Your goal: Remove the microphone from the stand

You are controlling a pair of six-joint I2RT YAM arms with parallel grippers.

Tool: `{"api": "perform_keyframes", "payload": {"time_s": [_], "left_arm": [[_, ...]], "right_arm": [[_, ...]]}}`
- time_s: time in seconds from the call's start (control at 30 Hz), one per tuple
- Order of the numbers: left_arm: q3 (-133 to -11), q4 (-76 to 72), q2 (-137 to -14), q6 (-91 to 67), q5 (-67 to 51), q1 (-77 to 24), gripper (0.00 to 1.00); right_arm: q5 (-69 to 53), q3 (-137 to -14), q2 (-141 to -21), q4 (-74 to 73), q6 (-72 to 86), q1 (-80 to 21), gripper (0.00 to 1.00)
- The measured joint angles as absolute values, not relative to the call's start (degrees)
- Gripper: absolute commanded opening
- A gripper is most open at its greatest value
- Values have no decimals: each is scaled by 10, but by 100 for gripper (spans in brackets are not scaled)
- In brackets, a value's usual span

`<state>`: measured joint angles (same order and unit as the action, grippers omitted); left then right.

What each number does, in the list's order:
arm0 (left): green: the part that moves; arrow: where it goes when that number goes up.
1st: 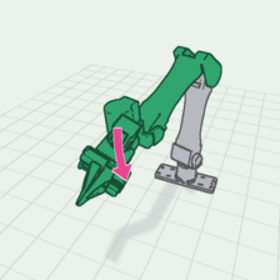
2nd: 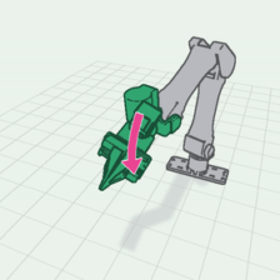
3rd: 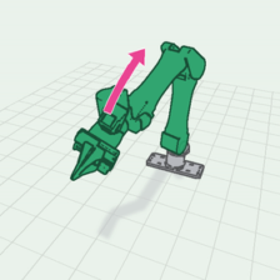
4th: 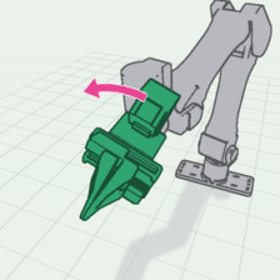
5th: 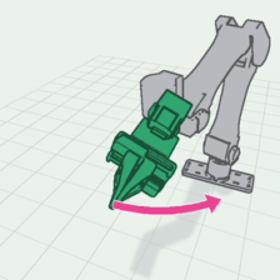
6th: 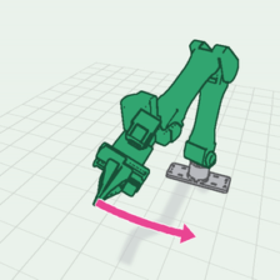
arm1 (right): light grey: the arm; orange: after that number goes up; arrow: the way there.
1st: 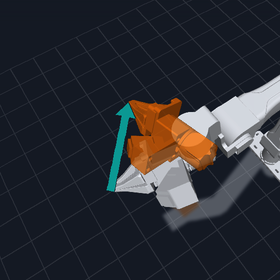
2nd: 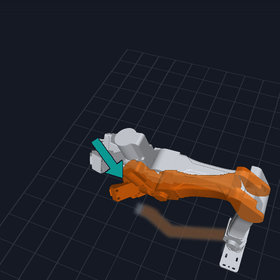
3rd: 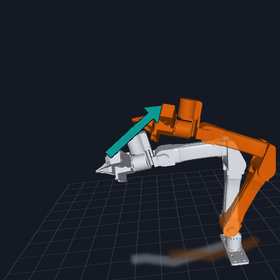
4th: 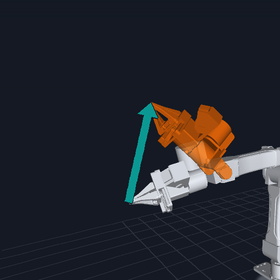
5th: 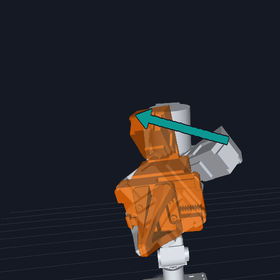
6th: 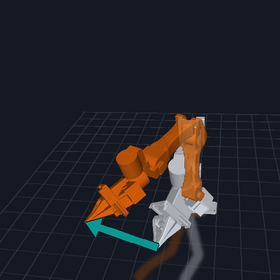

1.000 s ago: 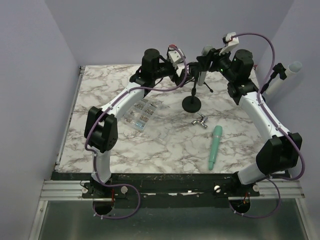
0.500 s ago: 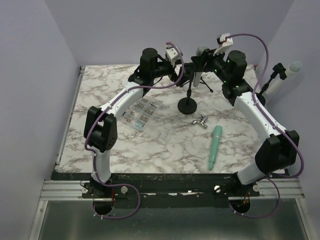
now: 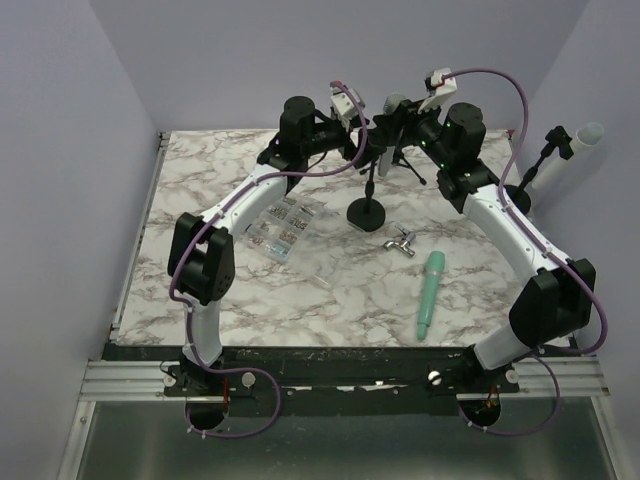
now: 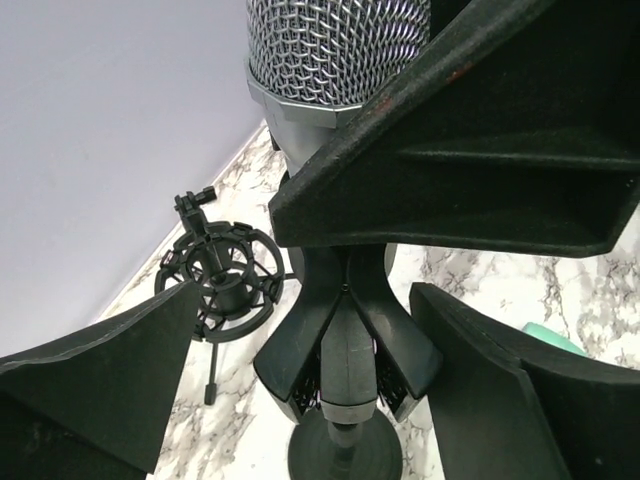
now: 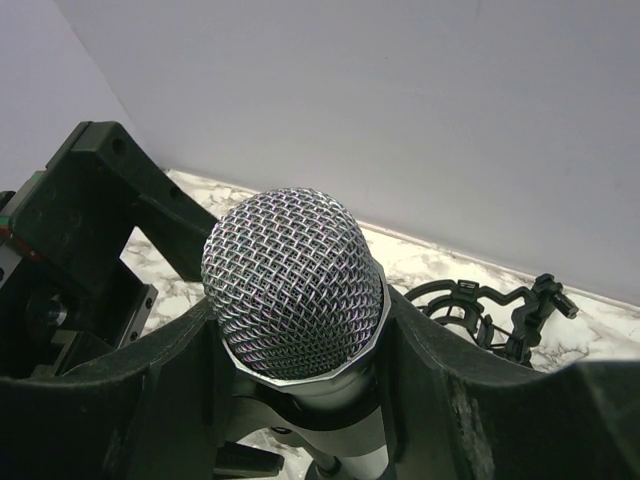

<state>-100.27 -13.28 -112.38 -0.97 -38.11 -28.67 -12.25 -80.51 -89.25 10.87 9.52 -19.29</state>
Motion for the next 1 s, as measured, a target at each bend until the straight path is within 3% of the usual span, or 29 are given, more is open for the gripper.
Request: {"api": "perform_keyframes", "payload": {"time_s": [0.07, 0.1, 0.13, 0.47, 0.77, 0.83, 0.87, 1.0], "left_arm": [[-999, -137, -1123, -13, -382, -287, 40], [-997, -138, -1122, -16, -382, -287, 12], [-997, -134, -1121, -21, -390, -288, 0], [-1014, -95, -1120, -16, -394, -269, 0], [-1004, -114, -1120, -23, -393, -267, 0], [-1002, -117, -1120, -23, -393, -267, 26], [-1003, -117, -1120, -25, -393, -267, 45], [-1003, -117, -1120, -39, -392, -264, 94]], "right_arm": [[-119, -805, -893, 109, 96, -193, 1], [-117, -805, -893, 109, 96, -193, 1], [-113, -805, -893, 110, 97, -194, 1], [-101, -826, -901, 83, 114, -198, 1], [-1, -983, -914, 25, 84, -201, 1], [30, -1006, -914, 21, 71, -203, 1], [46, -1015, -913, 20, 64, -203, 1], [111, -1022, -903, 13, 44, -203, 1]]}}
